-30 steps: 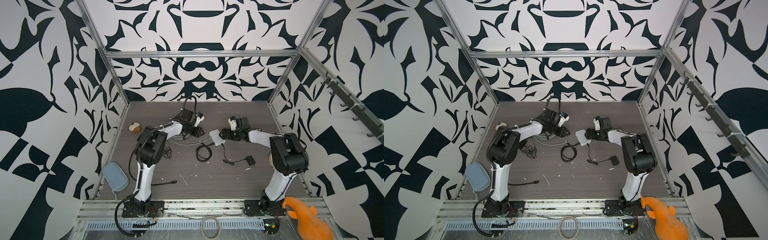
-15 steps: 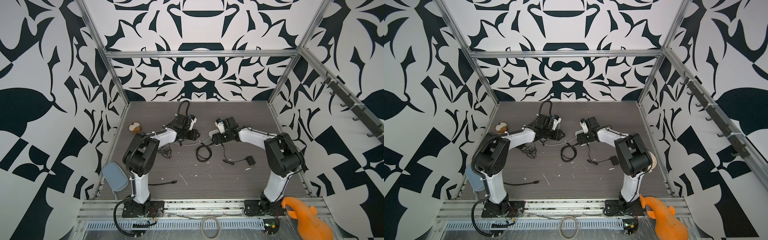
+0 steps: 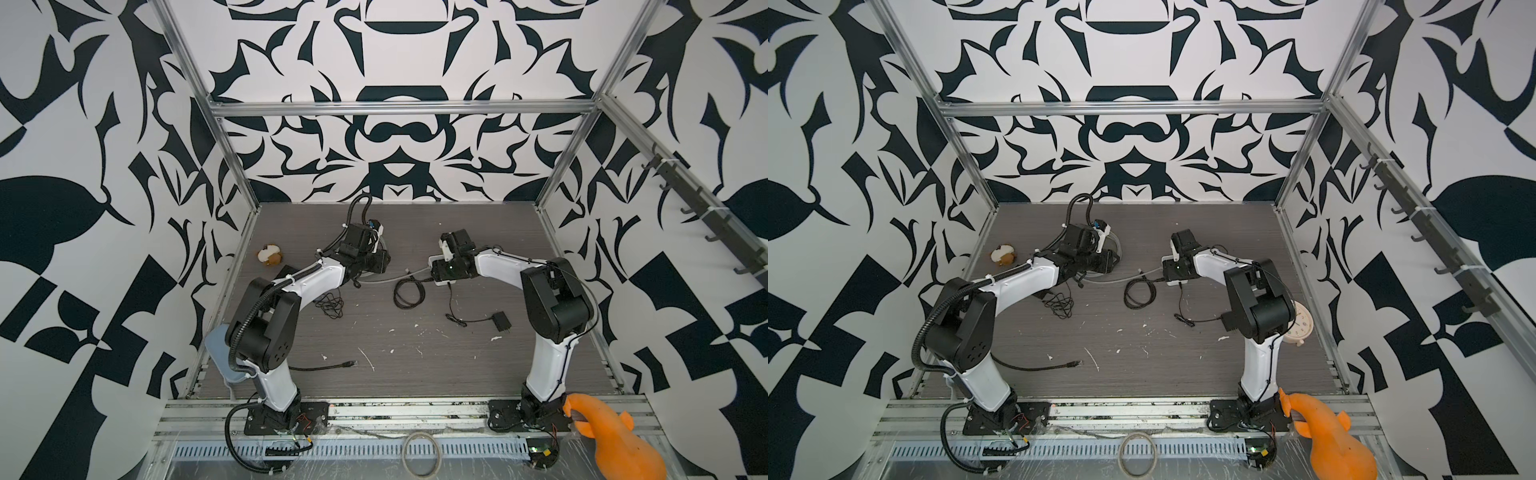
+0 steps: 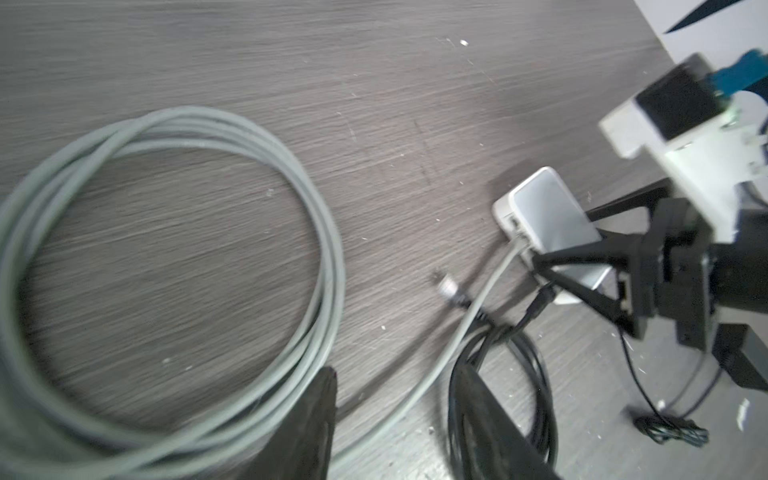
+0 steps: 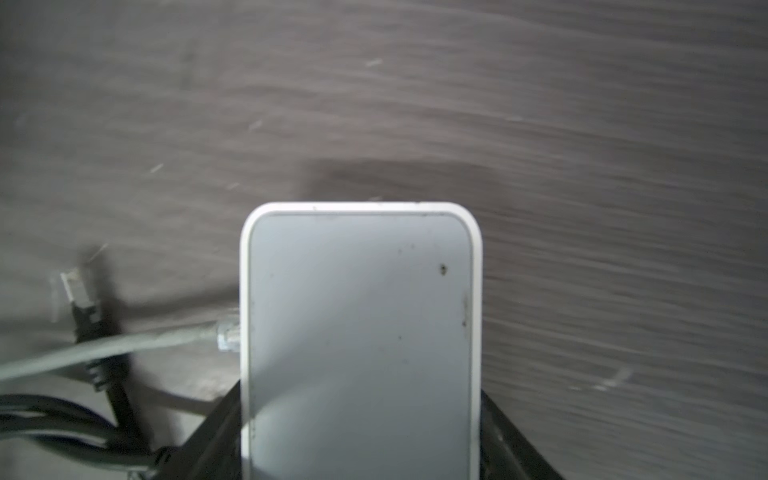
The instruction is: Insert the plug into the switch port
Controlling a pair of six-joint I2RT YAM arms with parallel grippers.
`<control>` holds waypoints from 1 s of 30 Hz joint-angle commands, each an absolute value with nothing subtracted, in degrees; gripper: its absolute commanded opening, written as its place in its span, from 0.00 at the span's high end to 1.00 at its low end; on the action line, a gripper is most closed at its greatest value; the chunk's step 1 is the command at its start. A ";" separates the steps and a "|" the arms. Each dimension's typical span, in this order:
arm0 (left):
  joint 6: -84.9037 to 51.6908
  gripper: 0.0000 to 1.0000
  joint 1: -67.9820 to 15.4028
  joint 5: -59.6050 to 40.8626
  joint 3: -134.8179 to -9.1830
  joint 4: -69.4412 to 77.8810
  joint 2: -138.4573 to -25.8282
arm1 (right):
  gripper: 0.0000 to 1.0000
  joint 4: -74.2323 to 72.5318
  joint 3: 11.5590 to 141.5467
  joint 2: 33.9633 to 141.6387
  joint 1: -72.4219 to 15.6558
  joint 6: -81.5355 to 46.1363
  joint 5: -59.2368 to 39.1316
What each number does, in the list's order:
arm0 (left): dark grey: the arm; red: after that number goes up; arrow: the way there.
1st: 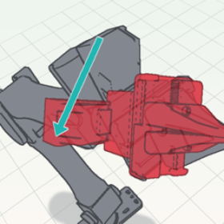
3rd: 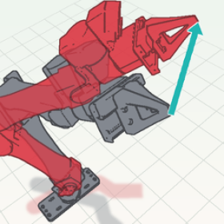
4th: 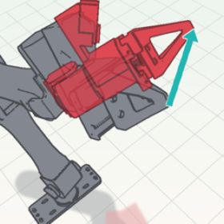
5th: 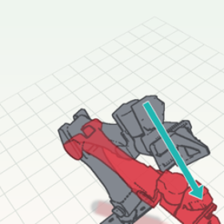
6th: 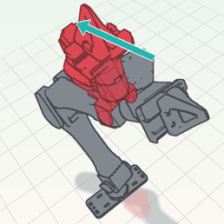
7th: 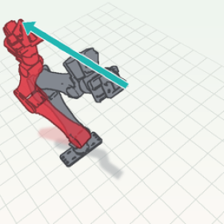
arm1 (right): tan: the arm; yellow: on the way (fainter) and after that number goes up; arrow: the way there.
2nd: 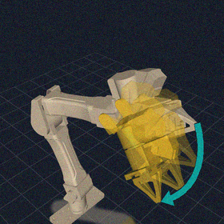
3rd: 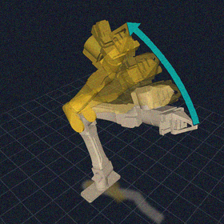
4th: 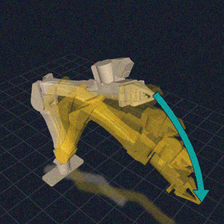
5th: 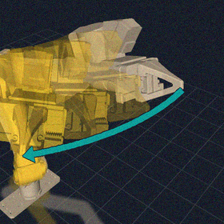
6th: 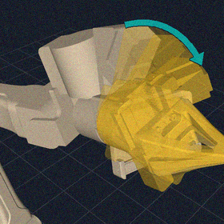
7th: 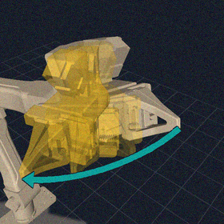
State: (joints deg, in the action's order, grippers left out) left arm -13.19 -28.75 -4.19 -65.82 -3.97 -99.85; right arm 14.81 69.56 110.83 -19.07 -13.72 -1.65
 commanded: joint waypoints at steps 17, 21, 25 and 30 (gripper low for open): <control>-22.18 0.29 -25.84 7.12 -56.86 -6.27 -93.73 | 0.20 13.67 65.78 105.57 -13.40 -23.16 -3.07; -24.77 0.01 -25.86 9.37 -52.55 -4.40 -87.34 | 0.06 15.52 63.90 99.06 -13.40 -22.73 -0.67; -27.55 0.00 -25.78 18.78 -49.34 -8.62 -78.35 | 0.00 16.88 58.49 89.84 -13.38 -22.89 4.46; -26.07 0.01 -23.77 37.91 -38.32 -5.80 -65.39 | 0.00 8.98 43.37 76.24 -13.39 -20.00 19.10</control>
